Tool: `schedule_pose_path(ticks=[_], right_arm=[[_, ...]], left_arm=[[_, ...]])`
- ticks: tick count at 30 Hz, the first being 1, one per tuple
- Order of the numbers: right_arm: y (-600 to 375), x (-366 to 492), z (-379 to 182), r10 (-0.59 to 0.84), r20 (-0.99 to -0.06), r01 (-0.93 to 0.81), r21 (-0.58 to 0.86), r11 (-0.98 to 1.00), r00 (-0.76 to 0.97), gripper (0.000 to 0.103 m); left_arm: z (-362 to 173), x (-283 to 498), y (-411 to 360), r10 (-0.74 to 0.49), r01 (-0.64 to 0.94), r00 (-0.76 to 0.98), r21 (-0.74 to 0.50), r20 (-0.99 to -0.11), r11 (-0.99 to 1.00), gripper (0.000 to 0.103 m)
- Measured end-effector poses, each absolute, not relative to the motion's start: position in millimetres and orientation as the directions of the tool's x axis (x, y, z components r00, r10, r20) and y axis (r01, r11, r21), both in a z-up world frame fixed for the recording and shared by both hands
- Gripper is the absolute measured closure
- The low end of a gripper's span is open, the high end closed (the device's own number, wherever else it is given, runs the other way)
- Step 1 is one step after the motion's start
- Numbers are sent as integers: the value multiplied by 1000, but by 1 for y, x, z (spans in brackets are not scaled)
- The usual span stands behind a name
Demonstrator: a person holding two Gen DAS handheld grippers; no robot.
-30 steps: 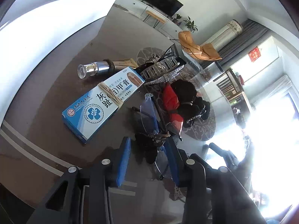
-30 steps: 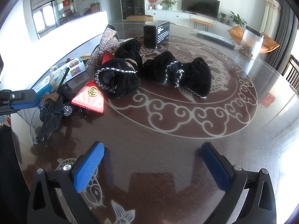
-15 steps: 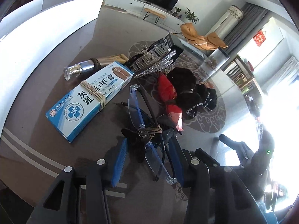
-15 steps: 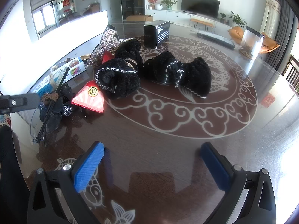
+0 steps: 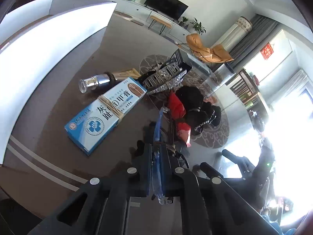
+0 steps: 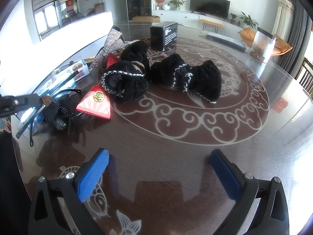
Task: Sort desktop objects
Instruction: 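Lift the eyeglasses out of the pile with the left tool, then grasp the black mesh bow hair clip with the right tool while the left holds the glasses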
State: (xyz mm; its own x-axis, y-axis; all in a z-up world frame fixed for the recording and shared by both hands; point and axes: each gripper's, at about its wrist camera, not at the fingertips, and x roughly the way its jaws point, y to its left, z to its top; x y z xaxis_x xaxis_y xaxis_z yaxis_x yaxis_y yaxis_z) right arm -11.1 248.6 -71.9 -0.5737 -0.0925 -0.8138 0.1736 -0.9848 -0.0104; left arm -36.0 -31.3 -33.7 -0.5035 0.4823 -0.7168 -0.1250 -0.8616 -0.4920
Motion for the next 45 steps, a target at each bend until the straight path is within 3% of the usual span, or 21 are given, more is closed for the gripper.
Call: schedule_pose_path(ticks=[8, 11, 12, 13, 15, 23, 24, 25, 26, 35, 37, 40, 45], right_arm=[[249, -11, -72, -92, -814, 174, -10, -985, -574, 0], [249, -11, -72, -92, -814, 173, -10, -985, -574, 0], [249, -11, -72, -92, -814, 174, -11, -985, -574, 0], [249, -11, -72, -92, -814, 174, -10, -985, -574, 0], [249, -11, -72, -92, -814, 174, -10, -985, -574, 0], [249, -11, -72, -93, -814, 174, -10, -985, -574, 0], [249, -11, -72, -93, -814, 174, -10, -985, -574, 0], [249, -11, -72, -93, -814, 174, -10, -985, -574, 0], [249, -11, -72, -93, -814, 174, -10, -985, -574, 0], [249, -11, -72, -97, -813, 174, -5, -985, -575, 0], [252, -7, -65, -170, -781, 205, 55, -977, -601, 0], [237, 5, -54, -399, -718, 357, 221, -908, -570, 0], [161, -5, -59, -467, -766, 536, 191, -822, -442, 0]], left_arm=[[-23, -36, -54, 438, -102, -486, -449, -756, -888, 95], [-21, -37, -36, 456, -130, -464, -451, -759, -883, 86], [-19, -39, -25, 448, -140, -460, -436, -766, -889, 76], [-19, -42, -16, 440, -152, -459, -420, -772, -895, 58], [-21, -51, 4, 407, -174, -458, -369, -790, -913, 40], [-45, -84, 51, 239, -197, -410, -171, -880, -965, 40], [-45, -84, 52, 246, -206, -417, -173, -875, -963, 46], [-44, -84, 50, 264, -209, -428, -189, -865, -960, 69], [-44, -84, 48, 271, -207, -423, -199, -864, -958, 80], [5, -59, -4, 356, -168, -530, -316, -770, -934, 80], [9, -52, -22, 369, -149, -529, -344, -764, -927, 80], [7, -47, -44, 359, -124, -518, -347, -776, -930, 80], [-13, -44, -66, 360, -87, -465, -363, -809, -928, 80]])
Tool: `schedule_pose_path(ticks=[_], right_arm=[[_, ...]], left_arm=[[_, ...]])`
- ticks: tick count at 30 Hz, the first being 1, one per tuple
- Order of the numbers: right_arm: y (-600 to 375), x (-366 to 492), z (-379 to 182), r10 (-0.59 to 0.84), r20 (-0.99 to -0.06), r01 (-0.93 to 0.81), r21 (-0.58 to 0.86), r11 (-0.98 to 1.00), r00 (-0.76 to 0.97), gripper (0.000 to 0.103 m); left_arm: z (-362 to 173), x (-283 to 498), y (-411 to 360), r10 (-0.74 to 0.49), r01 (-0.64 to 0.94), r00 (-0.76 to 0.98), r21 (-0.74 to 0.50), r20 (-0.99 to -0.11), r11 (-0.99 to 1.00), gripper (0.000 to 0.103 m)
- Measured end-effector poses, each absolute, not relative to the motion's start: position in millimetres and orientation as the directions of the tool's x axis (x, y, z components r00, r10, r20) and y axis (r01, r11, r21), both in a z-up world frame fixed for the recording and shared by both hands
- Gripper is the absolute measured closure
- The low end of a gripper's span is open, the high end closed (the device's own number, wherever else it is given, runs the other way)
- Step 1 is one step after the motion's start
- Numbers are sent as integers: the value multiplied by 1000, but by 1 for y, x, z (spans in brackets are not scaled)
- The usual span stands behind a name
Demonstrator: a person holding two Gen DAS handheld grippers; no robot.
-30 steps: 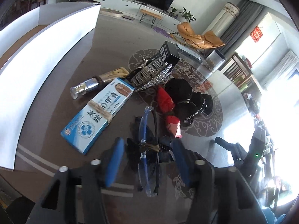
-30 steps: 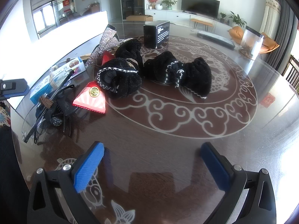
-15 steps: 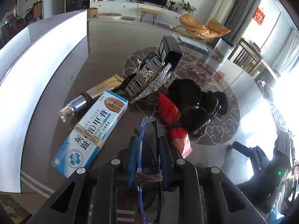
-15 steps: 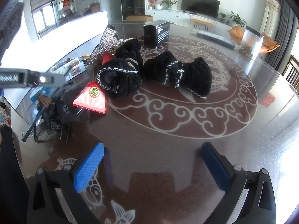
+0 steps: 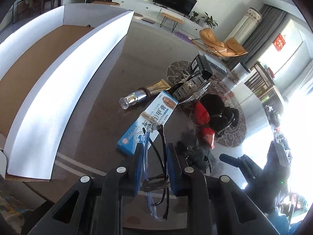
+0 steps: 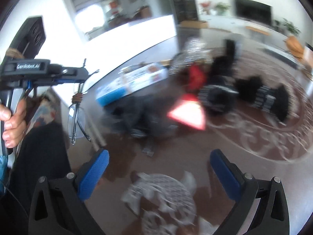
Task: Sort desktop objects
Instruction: 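Grasp the black mesh bow hair clip with the right tool while the left holds the glasses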
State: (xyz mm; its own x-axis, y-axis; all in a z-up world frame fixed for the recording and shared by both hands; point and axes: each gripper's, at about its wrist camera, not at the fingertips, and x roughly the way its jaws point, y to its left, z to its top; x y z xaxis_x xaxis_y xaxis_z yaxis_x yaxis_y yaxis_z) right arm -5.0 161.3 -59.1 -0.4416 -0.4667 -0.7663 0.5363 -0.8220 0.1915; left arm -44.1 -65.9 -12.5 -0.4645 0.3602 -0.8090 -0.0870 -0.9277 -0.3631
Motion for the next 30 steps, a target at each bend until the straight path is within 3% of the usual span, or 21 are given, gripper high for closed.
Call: schedule_pose_path(ticks=[5, 8, 9, 10, 12, 23, 30], right_arm=[[105, -32, -66, -349, -803, 621, -34, -783, -483, 0], [99, -44, -71, -388, -814, 652, 15, -758, -433, 4], [100, -43, -70, -384, -808, 650, 1, -760, -448, 20], [101, -42, -69, -381, -804, 649, -8, -761, -457, 28], [111, -45, -68, -369, -804, 623, -2, -782, -466, 57], [191, -22, -67, -254, -792, 402, 11, -916, -555, 57], [246, -11, -61, -200, -780, 284, 29, -958, -593, 56]], left_arm=[[-29, -46, -64, 357, -90, -400, -351, -844, -932, 80], [-38, -47, -61, 352, -89, -363, -344, -863, -935, 80], [-39, -46, -62, 351, -77, -357, -347, -866, -935, 80], [-40, -44, -65, 346, -65, -353, -347, -869, -936, 80], [-38, -39, -68, 345, -57, -360, -348, -867, -936, 80], [-59, -48, -27, 348, -129, -276, -324, -896, -937, 80], [-52, -68, 22, 312, -215, -341, -249, -887, -944, 80]])
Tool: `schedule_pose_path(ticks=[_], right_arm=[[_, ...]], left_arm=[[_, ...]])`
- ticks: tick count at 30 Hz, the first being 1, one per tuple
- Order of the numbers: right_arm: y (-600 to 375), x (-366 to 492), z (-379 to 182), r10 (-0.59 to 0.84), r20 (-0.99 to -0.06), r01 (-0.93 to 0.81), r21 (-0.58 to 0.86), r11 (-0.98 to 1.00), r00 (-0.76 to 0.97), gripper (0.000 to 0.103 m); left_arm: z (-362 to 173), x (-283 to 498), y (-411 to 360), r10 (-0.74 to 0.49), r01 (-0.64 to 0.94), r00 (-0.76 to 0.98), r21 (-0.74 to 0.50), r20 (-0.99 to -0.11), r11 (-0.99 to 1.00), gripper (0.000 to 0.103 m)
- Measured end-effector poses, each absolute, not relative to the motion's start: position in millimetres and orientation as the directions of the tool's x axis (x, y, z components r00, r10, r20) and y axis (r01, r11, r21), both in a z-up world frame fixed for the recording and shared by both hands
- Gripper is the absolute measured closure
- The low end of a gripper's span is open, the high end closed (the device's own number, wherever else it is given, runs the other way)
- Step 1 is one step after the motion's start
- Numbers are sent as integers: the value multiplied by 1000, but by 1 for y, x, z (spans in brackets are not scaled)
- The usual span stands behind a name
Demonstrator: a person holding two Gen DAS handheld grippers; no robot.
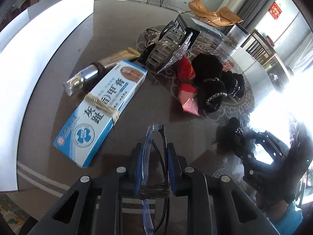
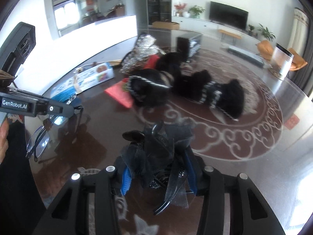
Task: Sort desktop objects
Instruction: 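Grasp the black mesh bow hair clip with the right tool while the left holds the glasses, then carry the glasses and bow clip in both tools over the white-walled box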
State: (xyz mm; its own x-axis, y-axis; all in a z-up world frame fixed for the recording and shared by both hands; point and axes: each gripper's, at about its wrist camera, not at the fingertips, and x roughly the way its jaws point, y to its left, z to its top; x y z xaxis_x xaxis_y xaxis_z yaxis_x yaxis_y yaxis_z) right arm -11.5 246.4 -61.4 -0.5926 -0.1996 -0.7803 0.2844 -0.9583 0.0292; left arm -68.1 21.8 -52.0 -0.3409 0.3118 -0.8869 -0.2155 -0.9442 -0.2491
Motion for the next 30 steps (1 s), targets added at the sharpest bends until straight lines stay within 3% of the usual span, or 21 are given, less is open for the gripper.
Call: schedule_pose_path(ticks=[2, 5, 6, 9, 12, 15, 27, 30], right_arm=[[252, -9, -60, -217, -776, 272, 62, -960, -592, 52], [249, -9, -61, -208, -783, 274, 50, -960, -586, 32], [247, -10, -61, -209, -785, 278, 49, -959, -583, 27], [242, -13, -65, -214, -786, 278, 57, -959, -580, 22], [239, -12, -68, -215, -788, 284, 54, -957, -576, 18], [236, -12, -69, -213, -792, 292, 46, -955, -572, 15], [228, -11, -72, -188, -805, 307, 8, -952, -563, 8], [226, -11, -73, -182, -807, 310, -1, -951, -561, 7]], left_arm=[[-45, -66, 22, 294, -230, -365, -221, -883, -948, 79], [-44, -59, 18, 272, -234, -362, -195, -892, -952, 75], [-46, -56, 15, 265, -227, -359, -191, -895, -955, 69], [-53, -49, 12, 254, -215, -352, -187, -901, -959, 61], [-58, -41, 20, 227, -223, -360, -152, -905, -963, 58], [-60, -35, 26, 179, -228, -372, -97, -911, -969, 44], [-63, -31, 31, 118, -260, -397, -13, -910, -966, 36], [-67, -32, 36, 101, -261, -392, 6, -915, -965, 25]])
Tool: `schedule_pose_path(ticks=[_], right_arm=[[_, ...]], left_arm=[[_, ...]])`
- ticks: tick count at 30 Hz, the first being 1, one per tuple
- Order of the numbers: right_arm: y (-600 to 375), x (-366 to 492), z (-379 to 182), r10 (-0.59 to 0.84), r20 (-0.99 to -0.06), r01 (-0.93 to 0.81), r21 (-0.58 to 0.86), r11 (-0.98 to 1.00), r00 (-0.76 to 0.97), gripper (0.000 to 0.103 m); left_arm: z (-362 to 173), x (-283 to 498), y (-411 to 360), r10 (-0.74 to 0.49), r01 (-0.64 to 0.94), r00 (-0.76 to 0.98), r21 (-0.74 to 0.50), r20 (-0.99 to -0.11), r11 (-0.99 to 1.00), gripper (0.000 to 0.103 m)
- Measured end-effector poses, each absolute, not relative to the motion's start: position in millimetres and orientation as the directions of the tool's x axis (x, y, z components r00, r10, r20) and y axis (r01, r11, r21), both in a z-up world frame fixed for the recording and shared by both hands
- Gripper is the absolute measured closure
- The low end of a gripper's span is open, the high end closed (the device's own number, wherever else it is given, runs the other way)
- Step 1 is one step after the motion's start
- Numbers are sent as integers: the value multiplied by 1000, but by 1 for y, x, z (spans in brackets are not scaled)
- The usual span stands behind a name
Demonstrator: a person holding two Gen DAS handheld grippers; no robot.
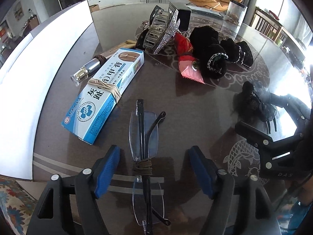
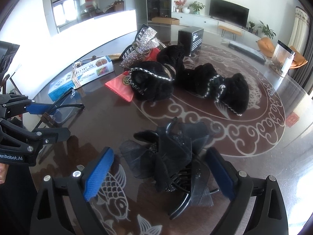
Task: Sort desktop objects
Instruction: 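Carry the glasses and bow clip in both tools over the white-walled box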
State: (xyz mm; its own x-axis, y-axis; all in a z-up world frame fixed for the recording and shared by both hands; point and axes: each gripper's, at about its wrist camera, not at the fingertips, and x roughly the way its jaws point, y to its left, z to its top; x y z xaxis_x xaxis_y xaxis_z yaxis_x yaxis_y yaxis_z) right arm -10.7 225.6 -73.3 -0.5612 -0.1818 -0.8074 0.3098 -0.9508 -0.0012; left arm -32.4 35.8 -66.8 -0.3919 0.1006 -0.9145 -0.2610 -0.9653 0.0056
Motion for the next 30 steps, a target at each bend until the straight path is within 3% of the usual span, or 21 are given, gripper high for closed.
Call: schedule_pose_path(ticks=[7, 17, 19, 30], right_arm=[[225, -10, -73, -179, -810, 308, -2, -951, -559, 4], [226, -11, -73, -170, -811, 300, -7, -954, -560, 4], [227, -11, -74, -168, -812, 297, -7, -955, -559, 3], [227, -11, -74, -165, -813, 294, -8, -956, -558, 2]], left_arm=[[-69, -35, 28, 85, -227, -383, 4, -920, -974, 15], [-69, -34, 26, 80, -224, -377, 7, -923, -975, 10], [-71, -35, 26, 79, -227, -362, 6, -929, -974, 0], [-69, -32, 23, 77, -225, -349, 3, -934, -974, 0]])
